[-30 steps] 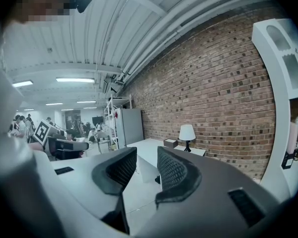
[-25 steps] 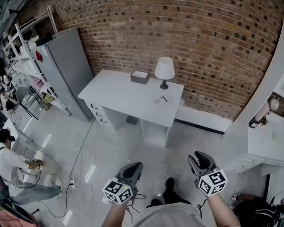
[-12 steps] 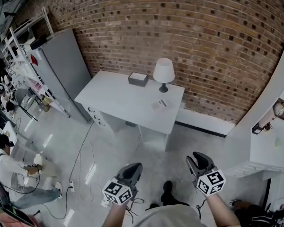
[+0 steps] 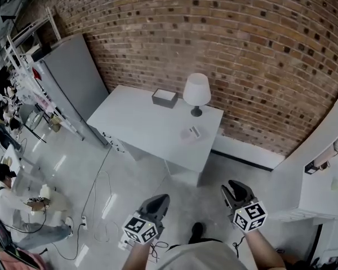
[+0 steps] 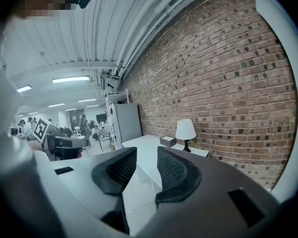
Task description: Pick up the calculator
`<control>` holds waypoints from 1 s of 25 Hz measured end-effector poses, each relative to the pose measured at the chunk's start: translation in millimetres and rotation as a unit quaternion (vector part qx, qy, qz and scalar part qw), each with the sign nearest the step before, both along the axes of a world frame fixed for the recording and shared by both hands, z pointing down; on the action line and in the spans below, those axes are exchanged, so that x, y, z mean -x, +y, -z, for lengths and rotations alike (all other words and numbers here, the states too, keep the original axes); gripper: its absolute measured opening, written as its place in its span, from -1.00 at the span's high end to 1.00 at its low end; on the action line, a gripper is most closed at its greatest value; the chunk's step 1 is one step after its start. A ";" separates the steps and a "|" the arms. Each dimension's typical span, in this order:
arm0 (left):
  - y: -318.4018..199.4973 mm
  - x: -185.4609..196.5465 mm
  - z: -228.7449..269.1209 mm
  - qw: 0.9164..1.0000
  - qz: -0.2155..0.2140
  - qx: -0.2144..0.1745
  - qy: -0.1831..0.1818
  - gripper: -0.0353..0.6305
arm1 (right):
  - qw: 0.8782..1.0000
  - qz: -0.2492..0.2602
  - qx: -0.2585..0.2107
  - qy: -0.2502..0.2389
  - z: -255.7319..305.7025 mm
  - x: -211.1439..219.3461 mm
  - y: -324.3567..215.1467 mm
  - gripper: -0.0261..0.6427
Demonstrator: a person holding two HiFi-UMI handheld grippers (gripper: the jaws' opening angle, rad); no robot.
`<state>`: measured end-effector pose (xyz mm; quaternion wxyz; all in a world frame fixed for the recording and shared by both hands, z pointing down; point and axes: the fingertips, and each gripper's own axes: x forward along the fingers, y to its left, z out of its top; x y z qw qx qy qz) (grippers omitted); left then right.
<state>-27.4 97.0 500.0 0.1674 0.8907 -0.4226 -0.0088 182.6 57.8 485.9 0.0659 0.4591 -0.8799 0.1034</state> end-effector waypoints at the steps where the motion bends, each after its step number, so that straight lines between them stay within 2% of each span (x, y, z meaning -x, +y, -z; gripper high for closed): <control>1: -7.3 -2.8 -0.9 1.000 0.003 0.001 -0.001 0.85 | 1.000 0.003 0.000 0.000 -0.2 -2.9 -9.4 0.50; 13: -66.5 -16.5 0.0 0.999 0.038 0.002 -0.009 0.85 | 0.999 0.035 0.007 -0.014 -4.3 -12.0 -83.8 0.50; 25: -119.5 -10.5 -6.3 0.999 0.038 0.014 -0.014 0.85 | 0.999 0.032 0.023 -0.012 -16.4 -9.5 -136.1 0.50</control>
